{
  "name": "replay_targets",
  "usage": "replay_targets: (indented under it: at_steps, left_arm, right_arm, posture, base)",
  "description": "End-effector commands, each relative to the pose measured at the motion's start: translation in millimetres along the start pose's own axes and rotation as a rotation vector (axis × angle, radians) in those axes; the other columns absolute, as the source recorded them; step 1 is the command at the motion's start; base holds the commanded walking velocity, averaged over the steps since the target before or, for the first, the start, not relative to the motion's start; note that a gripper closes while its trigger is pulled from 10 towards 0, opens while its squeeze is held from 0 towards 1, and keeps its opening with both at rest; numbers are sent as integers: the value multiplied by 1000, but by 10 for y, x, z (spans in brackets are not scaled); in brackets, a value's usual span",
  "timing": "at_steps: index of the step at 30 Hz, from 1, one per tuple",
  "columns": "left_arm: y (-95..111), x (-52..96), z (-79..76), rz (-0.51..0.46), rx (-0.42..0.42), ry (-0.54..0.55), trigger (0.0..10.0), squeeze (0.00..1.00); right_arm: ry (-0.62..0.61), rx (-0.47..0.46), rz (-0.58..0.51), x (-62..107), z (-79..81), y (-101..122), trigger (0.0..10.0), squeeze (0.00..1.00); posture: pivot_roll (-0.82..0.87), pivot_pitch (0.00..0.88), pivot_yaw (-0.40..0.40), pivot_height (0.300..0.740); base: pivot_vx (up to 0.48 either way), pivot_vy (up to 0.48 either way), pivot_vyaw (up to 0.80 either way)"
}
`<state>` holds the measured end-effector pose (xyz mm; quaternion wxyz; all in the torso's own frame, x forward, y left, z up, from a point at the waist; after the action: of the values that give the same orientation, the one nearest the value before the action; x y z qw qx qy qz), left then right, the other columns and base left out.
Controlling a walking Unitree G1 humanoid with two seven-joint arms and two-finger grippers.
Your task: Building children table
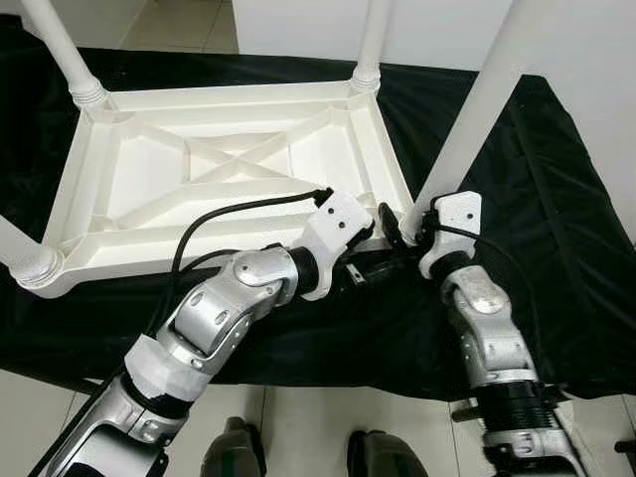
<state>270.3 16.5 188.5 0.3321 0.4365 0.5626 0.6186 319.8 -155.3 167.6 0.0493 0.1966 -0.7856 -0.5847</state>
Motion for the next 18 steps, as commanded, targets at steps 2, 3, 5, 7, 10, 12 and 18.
replay_targets:
  at_steps: [2,3,5,7,10,12,18]
  left_arm:
    - [14,3,-55,9,-6,-81,10000,0]
    - [11,7,-58,11,-7,-83,10000,0]
    - [9,9,-61,12,-7,-84,10000,0]
    - [7,12,-64,12,-7,-84,10000,0]
    - [1,9,-74,12,-4,-85,10000,0]
    - [-3,8,-81,11,-2,-85,10000,0]
    - [-16,18,-90,13,4,-79,10000,0]
  right_arm:
    - [97,-8,-31,-36,23,31,10000,0]
    - [133,3,-28,-42,16,20,10000,0]
    - [167,4,-26,-42,12,7,10000,0]
    - [211,-12,-15,-39,-5,-36,10000,0]
    - [248,-8,1,-25,-35,-91,10000,0]
    - [268,-8,12,-17,-46,-126,10000,0]
    - [295,-9,62,-5,-103,-288,10000,0]
  posture:
    - [-24,112,31,740]
    - [-26,111,32,740]
    - [-26,111,31,740]
    - [-26,112,32,740]
    - [-24,109,30,740]
    - [-22,108,29,740]
    - [-9,107,21,740]
  base:
    - [0,0,0]
    - [0,0,0]
    - [0,0,0]
    - [0,0,0]
    - [0,0,0]
    - [0,0,0]
    - [0,0,0]
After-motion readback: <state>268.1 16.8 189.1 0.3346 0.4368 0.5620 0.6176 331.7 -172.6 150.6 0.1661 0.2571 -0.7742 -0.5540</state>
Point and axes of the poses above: a point about 5 cm out from each wrist's last joint towards the gripper, its own x axis pointing back from the gripper into the wrist, its own y axis along the axis of the wrist's last joint, z = x × y, the point moved 1 cm from there along -x, pointing out of the wrist towards the gripper, and after that the axes turned 6 degrees about x, right-handed, at the moved point
